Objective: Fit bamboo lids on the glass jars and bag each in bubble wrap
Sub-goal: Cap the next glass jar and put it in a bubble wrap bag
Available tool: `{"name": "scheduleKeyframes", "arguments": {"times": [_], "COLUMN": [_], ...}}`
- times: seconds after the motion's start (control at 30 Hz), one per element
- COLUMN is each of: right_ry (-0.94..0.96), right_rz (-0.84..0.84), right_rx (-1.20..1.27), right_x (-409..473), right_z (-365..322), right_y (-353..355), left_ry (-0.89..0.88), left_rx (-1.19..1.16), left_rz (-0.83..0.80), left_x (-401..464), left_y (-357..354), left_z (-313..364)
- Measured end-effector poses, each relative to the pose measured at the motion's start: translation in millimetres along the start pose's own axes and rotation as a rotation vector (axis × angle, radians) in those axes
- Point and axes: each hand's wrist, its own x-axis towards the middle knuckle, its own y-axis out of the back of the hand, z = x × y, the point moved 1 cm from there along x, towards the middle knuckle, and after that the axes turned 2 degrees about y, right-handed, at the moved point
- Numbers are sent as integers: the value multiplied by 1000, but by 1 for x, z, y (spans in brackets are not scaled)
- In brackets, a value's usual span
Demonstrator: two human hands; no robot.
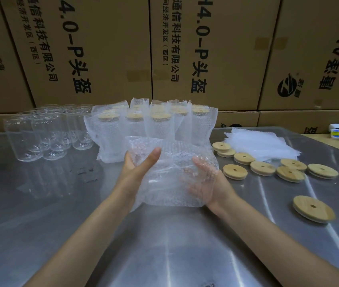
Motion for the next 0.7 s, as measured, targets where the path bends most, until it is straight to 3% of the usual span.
{"name": "scheduleKeyframes", "arguments": {"times": [0.23,0.43,0.6,0.7], "right_ry": [45,0,-9,18], "right_rz": [-12,-1,-25,-29], "right_rx": [180,133,39,-23], "right_x": [2,-2,-2,0], "right_z": [-8,-5,-8,-12], "right_y": [10,4,5,5], "left_ry": [167,120,100,109], "left_rx": [75,127,-3,14], "left_rz": [-223,-167,-235,-185], "left_x": [7,11,8,8], "left_y": [20,20,19,16], "left_z": [9,-4,-3,-5]}}
